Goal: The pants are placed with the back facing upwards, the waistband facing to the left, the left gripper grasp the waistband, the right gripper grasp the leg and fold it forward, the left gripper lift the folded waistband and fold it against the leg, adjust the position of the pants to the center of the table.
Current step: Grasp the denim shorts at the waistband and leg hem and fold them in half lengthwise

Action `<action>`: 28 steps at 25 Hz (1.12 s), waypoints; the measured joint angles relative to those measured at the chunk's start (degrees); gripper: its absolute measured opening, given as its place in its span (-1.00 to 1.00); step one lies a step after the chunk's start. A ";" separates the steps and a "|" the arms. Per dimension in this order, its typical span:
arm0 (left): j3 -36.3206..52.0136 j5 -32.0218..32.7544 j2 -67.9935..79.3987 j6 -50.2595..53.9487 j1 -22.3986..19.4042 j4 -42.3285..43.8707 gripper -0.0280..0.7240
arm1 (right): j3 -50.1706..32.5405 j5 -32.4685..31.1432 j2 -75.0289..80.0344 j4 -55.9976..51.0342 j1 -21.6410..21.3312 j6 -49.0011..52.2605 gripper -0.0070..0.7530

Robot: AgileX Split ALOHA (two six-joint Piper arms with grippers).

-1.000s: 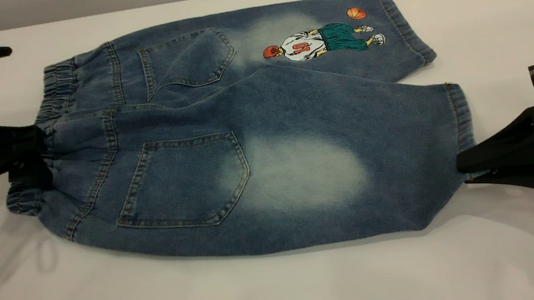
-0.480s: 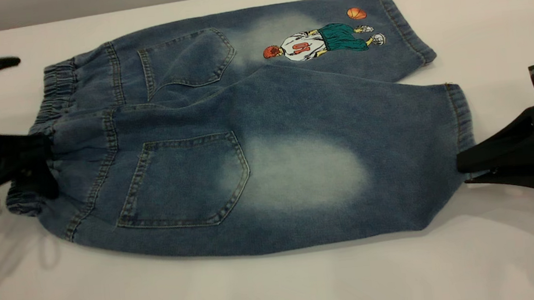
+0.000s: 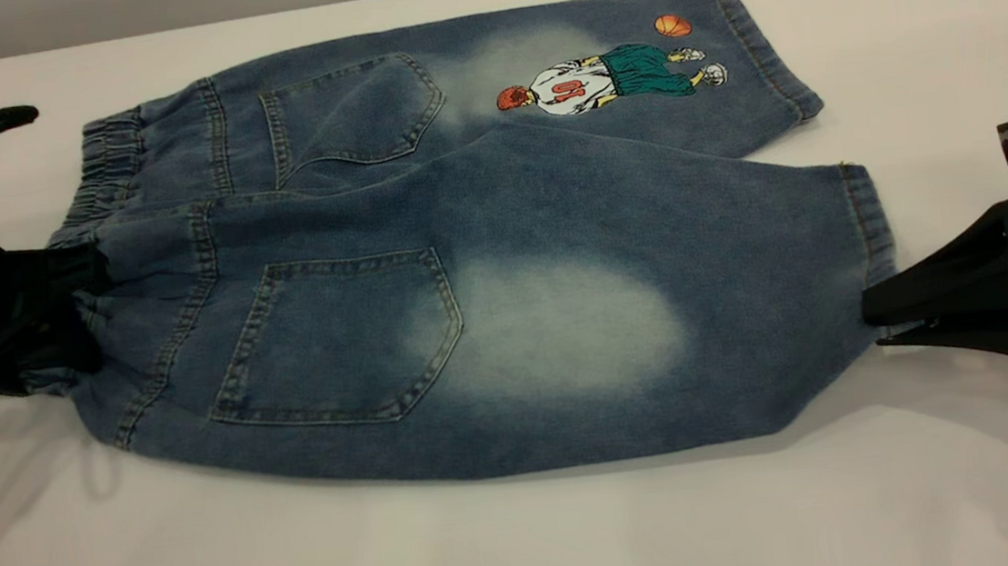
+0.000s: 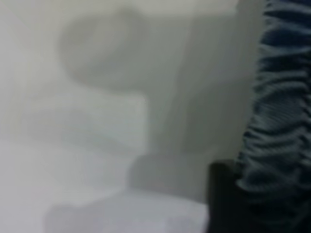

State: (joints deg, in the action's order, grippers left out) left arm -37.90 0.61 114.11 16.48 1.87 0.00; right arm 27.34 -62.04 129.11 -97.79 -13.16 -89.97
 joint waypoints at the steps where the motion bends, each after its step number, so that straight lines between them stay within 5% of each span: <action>1: 0.00 0.06 0.05 0.50 0.00 0.00 -0.20 | 0.00 0.00 0.00 -0.12 0.00 0.00 -0.94; 4: 0.00 0.15 0.04 0.70 0.04 0.00 -0.54 | 0.00 -0.37 0.00 -0.36 0.00 0.00 -0.94; 12: 0.00 1.00 -0.76 0.54 0.65 0.00 -0.55 | 0.00 -7.81 0.00 -0.36 0.00 0.00 -0.94; 19: 0.05 1.55 -9.72 0.09 5.61 0.00 -0.55 | 0.00 -7.92 -0.15 -0.17 0.00 0.00 -0.94; 28: -0.64 2.32 -18.39 0.09 5.79 0.00 -0.55 | 1.56 -7.41 -10.84 -1.16 0.00 0.07 -0.94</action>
State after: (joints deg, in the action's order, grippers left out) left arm -38.54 2.94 95.72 16.58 7.67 0.00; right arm 28.90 -69.45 118.28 -98.95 -13.16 -89.90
